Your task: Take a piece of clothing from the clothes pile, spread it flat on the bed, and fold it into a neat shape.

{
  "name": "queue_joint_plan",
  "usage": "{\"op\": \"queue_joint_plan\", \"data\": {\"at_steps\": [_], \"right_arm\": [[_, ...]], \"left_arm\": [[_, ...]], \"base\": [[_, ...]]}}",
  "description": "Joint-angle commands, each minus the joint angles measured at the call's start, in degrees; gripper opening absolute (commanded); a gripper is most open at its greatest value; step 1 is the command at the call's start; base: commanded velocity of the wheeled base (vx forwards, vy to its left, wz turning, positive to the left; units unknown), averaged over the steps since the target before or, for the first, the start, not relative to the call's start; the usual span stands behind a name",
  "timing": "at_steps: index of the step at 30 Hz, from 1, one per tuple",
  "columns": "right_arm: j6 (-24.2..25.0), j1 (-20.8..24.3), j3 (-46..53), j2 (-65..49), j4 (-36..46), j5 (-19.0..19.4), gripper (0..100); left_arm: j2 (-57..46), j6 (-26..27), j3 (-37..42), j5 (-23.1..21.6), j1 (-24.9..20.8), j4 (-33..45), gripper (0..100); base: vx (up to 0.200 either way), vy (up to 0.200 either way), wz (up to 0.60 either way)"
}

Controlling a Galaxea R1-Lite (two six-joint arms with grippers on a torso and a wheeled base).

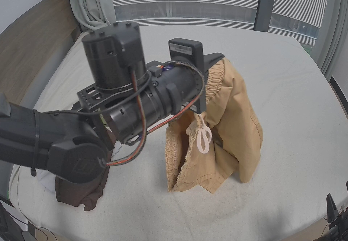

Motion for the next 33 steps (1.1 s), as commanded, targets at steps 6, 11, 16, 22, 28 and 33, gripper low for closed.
{"op": "queue_joint_plan", "data": {"at_steps": [6, 11, 16, 22, 28, 33], "right_arm": [[0.0, -0.1, 1.0, -0.5, 0.0, 0.0, 100], [0.0, -0.1, 1.0, -0.5, 0.0, 0.0, 100], [0.0, -0.1, 1.0, -0.5, 0.0, 0.0, 100], [0.0, -0.1, 1.0, -0.5, 0.0, 0.0, 100], [0.0, -0.1, 1.0, -0.5, 0.0, 0.0, 100], [0.0, -0.1, 1.0, -0.5, 0.0, 0.0, 100]], "left_arm": [[-2.7, 0.5, 6.4, 0.1, 3.8, -3.6, 0], [-3.2, 1.0, 8.7, 0.2, 5.8, -3.8, 0], [-4.0, 3.1, 12.5, 0.3, 7.6, -6.1, 0], [-4.9, 4.3, 16.3, 0.2, 10.9, -9.8, 0], [-4.9, 5.3, 21.2, 0.0, 13.8, -13.6, 0], [-4.5, 8.3, 25.4, -1.6, 16.3, -16.9, 0]], "base": [[0.000, 0.000, 0.00], [0.000, 0.000, 0.00], [0.000, 0.000, 0.00], [0.000, 0.000, 0.00], [0.000, 0.000, 0.00], [0.000, 0.000, 0.00]]}}
